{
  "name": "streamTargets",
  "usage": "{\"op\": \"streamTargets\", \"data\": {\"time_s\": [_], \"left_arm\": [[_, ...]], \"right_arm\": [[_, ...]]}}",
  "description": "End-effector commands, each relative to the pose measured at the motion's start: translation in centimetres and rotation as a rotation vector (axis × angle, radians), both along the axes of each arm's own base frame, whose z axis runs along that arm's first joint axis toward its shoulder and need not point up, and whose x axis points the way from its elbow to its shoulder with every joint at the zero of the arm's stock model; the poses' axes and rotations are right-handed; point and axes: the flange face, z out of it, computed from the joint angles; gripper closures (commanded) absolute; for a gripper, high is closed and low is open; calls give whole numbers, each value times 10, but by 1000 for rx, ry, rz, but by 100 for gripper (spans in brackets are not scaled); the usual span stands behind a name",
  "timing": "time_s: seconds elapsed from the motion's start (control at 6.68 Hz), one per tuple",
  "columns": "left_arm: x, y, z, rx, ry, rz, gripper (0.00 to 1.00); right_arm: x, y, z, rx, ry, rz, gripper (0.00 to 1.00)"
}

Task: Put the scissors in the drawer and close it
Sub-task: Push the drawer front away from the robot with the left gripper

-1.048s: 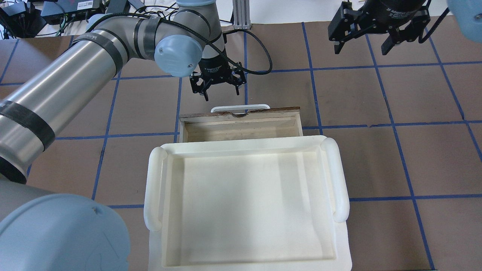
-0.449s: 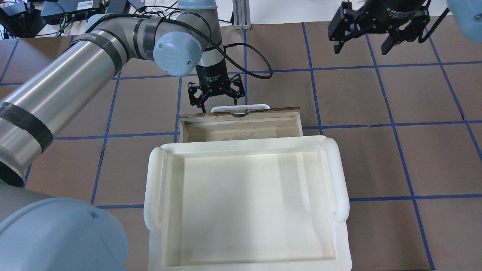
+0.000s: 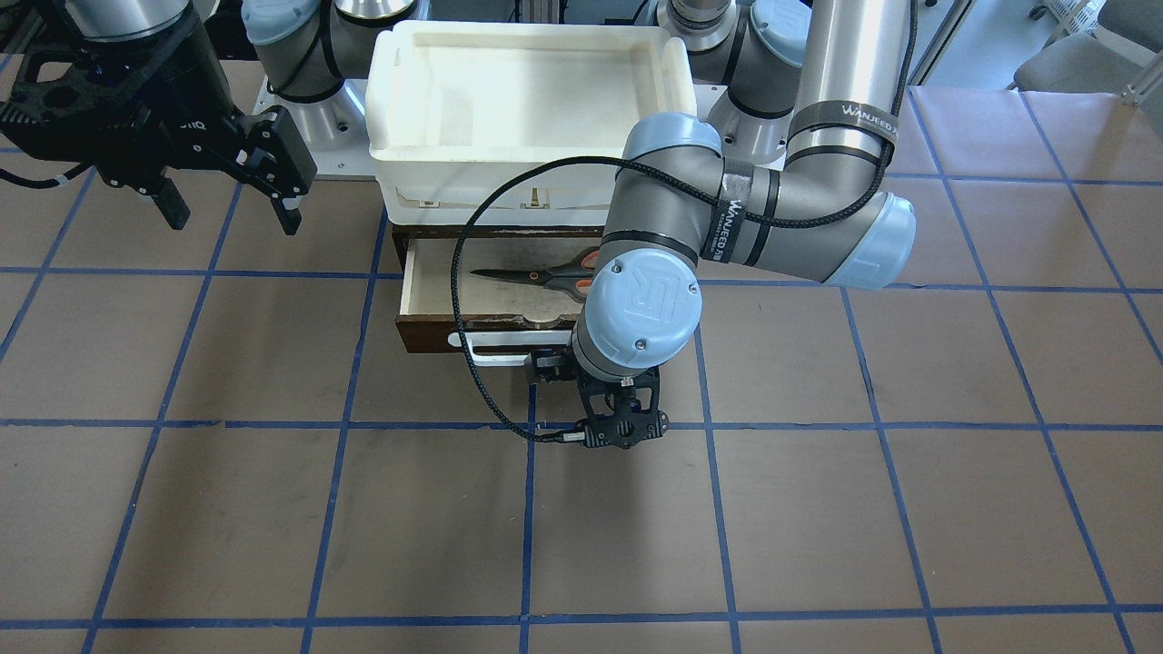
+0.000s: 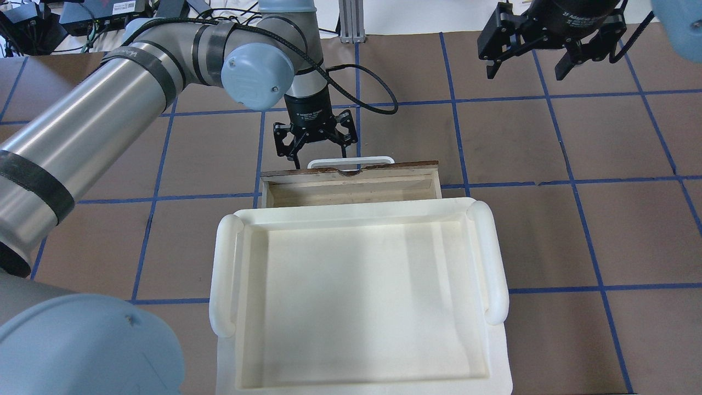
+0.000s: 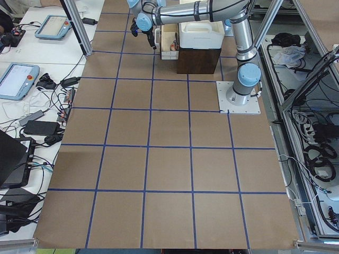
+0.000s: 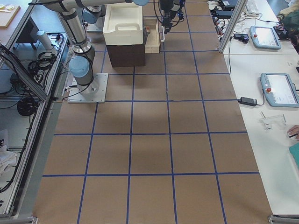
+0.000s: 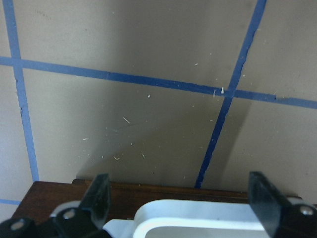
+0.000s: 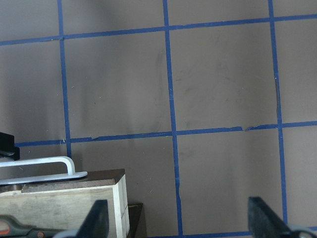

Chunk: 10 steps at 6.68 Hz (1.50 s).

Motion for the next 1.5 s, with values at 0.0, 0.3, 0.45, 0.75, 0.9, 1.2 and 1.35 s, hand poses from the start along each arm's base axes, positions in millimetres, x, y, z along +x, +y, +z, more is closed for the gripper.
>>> {"op": "streamTargets", "data": {"time_s": [0.0,0.3,0.45,0.75,0.9,1.2,1.35], "left_arm": [[0,9,-4,59,-13,-1,0],[3,16,-8,114,-30,8,0],[2,23,-9,138,-48,18,0],[5,31,-19,174,-59,19,0],[6,35,-22,197,-65,21,0],[5,45,-25,236,-78,15,0],[5,52,-24,255,-84,12,0]], "right_arm": [[0,1,1,0,0,0,0],[0,1,0,2,0,0,0],[0,1,0,3,0,0,0],[-1,1,1,0,0,-2,0],[0,0,0,3,0,0,0],[0,0,0,3,0,0,0],[-1,0,0,3,1,-2,0]]}}
